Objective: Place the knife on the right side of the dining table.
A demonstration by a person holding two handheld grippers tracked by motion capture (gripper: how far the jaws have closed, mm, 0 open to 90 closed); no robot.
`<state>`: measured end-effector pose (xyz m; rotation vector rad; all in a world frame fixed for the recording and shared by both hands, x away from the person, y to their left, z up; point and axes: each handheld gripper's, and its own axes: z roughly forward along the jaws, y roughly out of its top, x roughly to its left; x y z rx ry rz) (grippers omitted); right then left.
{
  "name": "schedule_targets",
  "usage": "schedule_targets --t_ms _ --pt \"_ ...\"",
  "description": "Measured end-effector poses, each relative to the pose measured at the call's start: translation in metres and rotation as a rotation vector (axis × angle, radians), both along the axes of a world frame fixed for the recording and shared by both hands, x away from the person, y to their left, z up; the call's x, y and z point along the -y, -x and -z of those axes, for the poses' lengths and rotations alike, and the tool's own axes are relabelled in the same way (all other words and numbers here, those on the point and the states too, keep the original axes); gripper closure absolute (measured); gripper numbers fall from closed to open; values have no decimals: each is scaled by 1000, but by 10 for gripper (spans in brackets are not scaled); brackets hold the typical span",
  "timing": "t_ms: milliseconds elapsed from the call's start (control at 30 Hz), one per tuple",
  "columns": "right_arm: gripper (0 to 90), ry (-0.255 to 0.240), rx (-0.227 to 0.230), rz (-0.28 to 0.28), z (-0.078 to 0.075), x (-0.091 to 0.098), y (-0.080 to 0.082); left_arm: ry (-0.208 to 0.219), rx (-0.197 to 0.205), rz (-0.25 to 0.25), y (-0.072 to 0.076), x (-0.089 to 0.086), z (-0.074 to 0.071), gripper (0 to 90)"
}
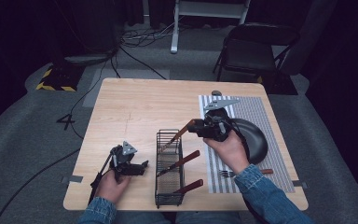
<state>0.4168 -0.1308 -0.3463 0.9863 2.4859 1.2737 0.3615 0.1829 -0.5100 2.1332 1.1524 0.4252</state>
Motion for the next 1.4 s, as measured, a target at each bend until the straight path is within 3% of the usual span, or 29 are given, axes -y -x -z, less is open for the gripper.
schedule_targets --t_ms 333,400,500,733,1033,1400 --pt "717 -74 -56 -11 -5 0 -4 1 1 -1 0 0 0 147" --pt "760 -110 -77 -41 -8 -1 -2 1 1 -2 0 0 0 147" --pt "797 -117 -49 -69 -17 -4 6 0 2 -1 0 0 0 147" --pt "800 -7 58 -101 -34 -16 20 1 0 -2 0 0 0 147" --pt "800 -6 90 -99 -58 -9 23 1 0 -2 0 0 0 147" --pt "800 -54 141 -85 -100 13 36 -1 3 -2 0 0 0 147"
